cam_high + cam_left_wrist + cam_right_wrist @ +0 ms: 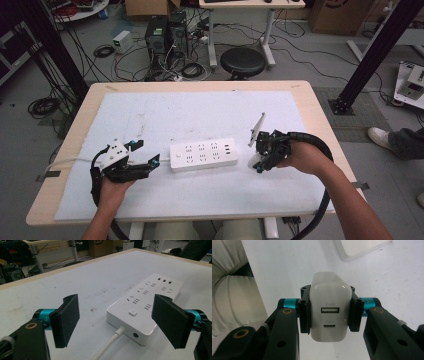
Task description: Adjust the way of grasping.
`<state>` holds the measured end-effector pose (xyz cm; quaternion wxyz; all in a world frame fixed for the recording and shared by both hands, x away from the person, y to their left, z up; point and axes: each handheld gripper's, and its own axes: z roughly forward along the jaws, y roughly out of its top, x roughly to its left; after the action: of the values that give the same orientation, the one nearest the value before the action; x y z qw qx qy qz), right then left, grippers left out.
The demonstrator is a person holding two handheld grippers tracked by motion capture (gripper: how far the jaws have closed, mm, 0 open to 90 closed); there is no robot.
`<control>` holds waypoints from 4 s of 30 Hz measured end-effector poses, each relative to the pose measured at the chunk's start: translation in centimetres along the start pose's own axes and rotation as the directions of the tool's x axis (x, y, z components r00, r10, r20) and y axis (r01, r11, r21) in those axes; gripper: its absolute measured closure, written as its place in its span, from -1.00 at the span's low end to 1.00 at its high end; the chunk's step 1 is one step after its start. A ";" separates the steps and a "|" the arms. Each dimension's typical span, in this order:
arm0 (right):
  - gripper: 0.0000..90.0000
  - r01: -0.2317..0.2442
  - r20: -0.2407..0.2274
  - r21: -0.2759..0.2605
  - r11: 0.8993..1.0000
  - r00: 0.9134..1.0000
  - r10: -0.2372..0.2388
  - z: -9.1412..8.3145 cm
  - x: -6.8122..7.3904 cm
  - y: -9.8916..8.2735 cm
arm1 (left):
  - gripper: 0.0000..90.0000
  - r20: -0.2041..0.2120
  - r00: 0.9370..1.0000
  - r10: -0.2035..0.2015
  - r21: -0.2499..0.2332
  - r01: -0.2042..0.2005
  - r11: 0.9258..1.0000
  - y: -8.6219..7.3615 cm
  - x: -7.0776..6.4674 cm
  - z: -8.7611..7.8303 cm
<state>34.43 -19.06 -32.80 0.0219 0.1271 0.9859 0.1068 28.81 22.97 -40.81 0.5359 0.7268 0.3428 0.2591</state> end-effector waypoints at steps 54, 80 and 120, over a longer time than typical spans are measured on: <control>0.41 -0.035 -0.007 -0.034 0.999 0.999 0.035 -2.2 -1.1 -0.8 | -0.50 -0.006 1.000 0.001 -0.011 -0.001 1.000 0.1 0.2 -0.3; 0.41 -0.119 0.028 -0.085 0.989 0.992 0.121 -1.4 -0.5 -3.9 | -0.50 -0.004 1.000 -0.005 -0.023 0.005 1.000 -0.1 0.0 -0.3; 0.41 -0.090 -0.055 -0.365 0.927 0.996 0.076 2.9 1.8 1.7 | -0.50 -0.006 1.000 -0.013 -0.039 0.012 0.999 -0.4 0.0 -0.7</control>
<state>33.30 -16.41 -35.30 0.0212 0.1602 0.9425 0.2925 28.16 23.44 -41.01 0.5507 0.7132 0.3438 0.2645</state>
